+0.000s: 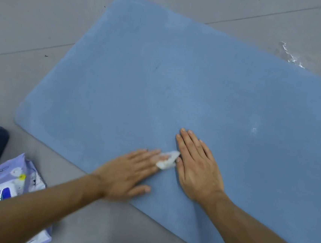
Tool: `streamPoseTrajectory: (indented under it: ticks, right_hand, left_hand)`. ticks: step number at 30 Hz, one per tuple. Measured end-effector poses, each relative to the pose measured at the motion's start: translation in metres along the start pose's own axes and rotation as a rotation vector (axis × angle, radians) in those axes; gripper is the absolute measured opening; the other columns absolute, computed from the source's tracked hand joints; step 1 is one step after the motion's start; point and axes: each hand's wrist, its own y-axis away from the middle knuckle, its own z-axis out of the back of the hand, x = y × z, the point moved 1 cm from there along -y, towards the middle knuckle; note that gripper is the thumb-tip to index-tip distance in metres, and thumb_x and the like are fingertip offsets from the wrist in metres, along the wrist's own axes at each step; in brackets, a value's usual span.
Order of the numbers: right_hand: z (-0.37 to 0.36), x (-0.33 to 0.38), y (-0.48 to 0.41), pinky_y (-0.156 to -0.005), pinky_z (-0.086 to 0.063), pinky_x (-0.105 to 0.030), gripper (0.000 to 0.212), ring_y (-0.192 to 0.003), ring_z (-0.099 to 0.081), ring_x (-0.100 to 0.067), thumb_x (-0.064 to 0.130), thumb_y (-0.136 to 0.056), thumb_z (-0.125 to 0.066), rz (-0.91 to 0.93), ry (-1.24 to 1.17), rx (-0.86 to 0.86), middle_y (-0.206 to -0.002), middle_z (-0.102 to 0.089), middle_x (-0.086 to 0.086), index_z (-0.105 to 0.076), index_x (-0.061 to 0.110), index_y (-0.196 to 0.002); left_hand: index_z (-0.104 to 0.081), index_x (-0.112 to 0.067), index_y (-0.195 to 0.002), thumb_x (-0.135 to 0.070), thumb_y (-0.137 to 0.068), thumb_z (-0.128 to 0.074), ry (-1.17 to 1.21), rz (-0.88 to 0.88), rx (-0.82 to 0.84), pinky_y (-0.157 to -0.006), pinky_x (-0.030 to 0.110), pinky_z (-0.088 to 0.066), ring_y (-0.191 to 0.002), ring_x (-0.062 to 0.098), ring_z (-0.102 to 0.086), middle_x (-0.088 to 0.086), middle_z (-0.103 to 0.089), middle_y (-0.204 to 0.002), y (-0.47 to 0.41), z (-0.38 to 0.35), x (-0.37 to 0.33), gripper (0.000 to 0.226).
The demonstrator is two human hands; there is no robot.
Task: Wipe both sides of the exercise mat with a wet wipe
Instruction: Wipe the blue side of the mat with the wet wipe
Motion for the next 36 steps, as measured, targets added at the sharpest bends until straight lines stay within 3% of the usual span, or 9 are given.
streamPoseTrajectory:
  ticks: [4,9,11,14,17,22,26,32,36]
  right_hand:
    - [0.002,0.001,-0.001,-0.127,-0.019,-0.040,0.058,-0.159,-0.014,-0.015,0.033,-0.106,-0.033,-0.025,0.002,0.045,-0.171,-0.023,0.000,-0.034,0.013,-0.161]
    - [0.003,0.001,0.000,-0.128,-0.018,-0.040,0.058,-0.160,-0.011,-0.014,0.033,-0.107,-0.033,-0.025,0.008,0.061,-0.172,-0.020,0.001,-0.031,0.014,-0.162]
    - [0.003,0.001,0.000,-0.128,-0.017,-0.040,0.058,-0.160,-0.011,-0.014,0.033,-0.107,-0.033,-0.025,0.011,0.057,-0.172,-0.020,0.000,-0.032,0.014,-0.162]
    - [0.003,0.001,0.000,-0.128,-0.019,-0.040,0.058,-0.159,-0.013,-0.014,0.033,-0.107,-0.034,-0.022,0.011,0.052,-0.172,-0.021,0.000,-0.033,0.014,-0.162]
    - [0.002,0.001,-0.001,-0.128,-0.020,-0.040,0.058,-0.159,-0.014,-0.014,0.033,-0.107,-0.034,-0.025,0.008,0.045,-0.171,-0.022,0.000,-0.034,0.014,-0.162]
    - [0.000,-0.001,-0.001,-0.125,-0.026,-0.043,0.058,-0.159,-0.017,-0.016,0.031,-0.106,-0.036,-0.011,-0.006,0.026,-0.171,-0.025,-0.002,-0.037,0.011,-0.160]
    - [0.001,0.000,0.000,-0.126,-0.025,-0.042,0.058,-0.159,-0.015,-0.015,0.032,-0.106,-0.034,-0.014,0.002,0.035,-0.171,-0.023,-0.001,-0.035,0.012,-0.161]
    - [0.002,0.001,0.000,-0.128,-0.017,-0.040,0.059,-0.160,-0.012,-0.013,0.033,-0.107,-0.032,-0.024,0.005,0.057,-0.172,-0.021,0.000,-0.031,0.014,-0.162]
    - [0.002,0.001,0.000,-0.128,-0.018,-0.040,0.058,-0.160,-0.010,-0.013,0.034,-0.108,-0.030,-0.024,0.018,0.063,-0.172,-0.019,0.001,-0.030,0.015,-0.163]
  left_hand:
    - [-0.027,-0.018,-0.163,-0.060,-0.106,-0.023,-0.008,0.230,-0.041,-0.128,0.038,-0.009,-0.159,0.017,-0.010,-0.001,-0.020,-0.171,-0.033,0.022,0.080,0.071]
    - [-0.020,-0.019,-0.164,-0.063,-0.101,-0.019,0.046,0.679,-0.129,-0.127,0.046,-0.006,-0.159,0.021,-0.009,0.000,-0.016,-0.173,-0.067,0.058,0.152,0.077]
    - [-0.016,-0.019,-0.165,-0.064,-0.103,-0.023,0.130,0.745,-0.127,-0.128,0.049,-0.009,-0.160,0.023,-0.007,-0.001,-0.011,-0.173,-0.069,0.060,0.166,0.077]
    - [-0.014,-0.014,-0.166,-0.069,-0.102,-0.017,0.110,0.473,-0.146,-0.127,0.053,-0.019,-0.159,0.030,-0.013,0.006,-0.012,-0.173,-0.068,0.053,0.150,0.085]
    - [-0.010,-0.011,-0.166,-0.057,-0.106,-0.029,0.062,0.210,-0.081,-0.129,0.050,-0.014,-0.160,0.028,-0.001,0.007,-0.005,-0.174,-0.055,0.033,0.089,0.077]
    - [-0.019,-0.012,-0.165,-0.059,-0.107,-0.031,-0.044,0.013,-0.026,-0.126,0.045,-0.014,-0.160,0.025,-0.005,0.005,-0.013,-0.173,0.005,0.000,-0.014,0.076]
    - [-0.020,-0.013,-0.165,-0.056,-0.108,-0.031,-0.087,-0.051,-0.004,-0.127,0.040,-0.010,-0.160,0.022,-0.008,0.002,-0.013,-0.173,0.019,0.000,-0.002,0.072]
    - [-0.033,-0.007,-0.159,-0.055,-0.104,-0.021,-0.039,0.445,-0.077,-0.125,0.033,-0.004,-0.156,0.025,-0.022,0.012,-0.034,-0.165,-0.004,0.028,0.119,0.074]
    - [-0.024,-0.011,-0.163,-0.058,-0.103,-0.017,0.076,0.848,-0.144,-0.126,0.047,-0.011,-0.158,0.028,-0.015,0.011,-0.024,-0.170,-0.004,0.052,0.179,0.076]
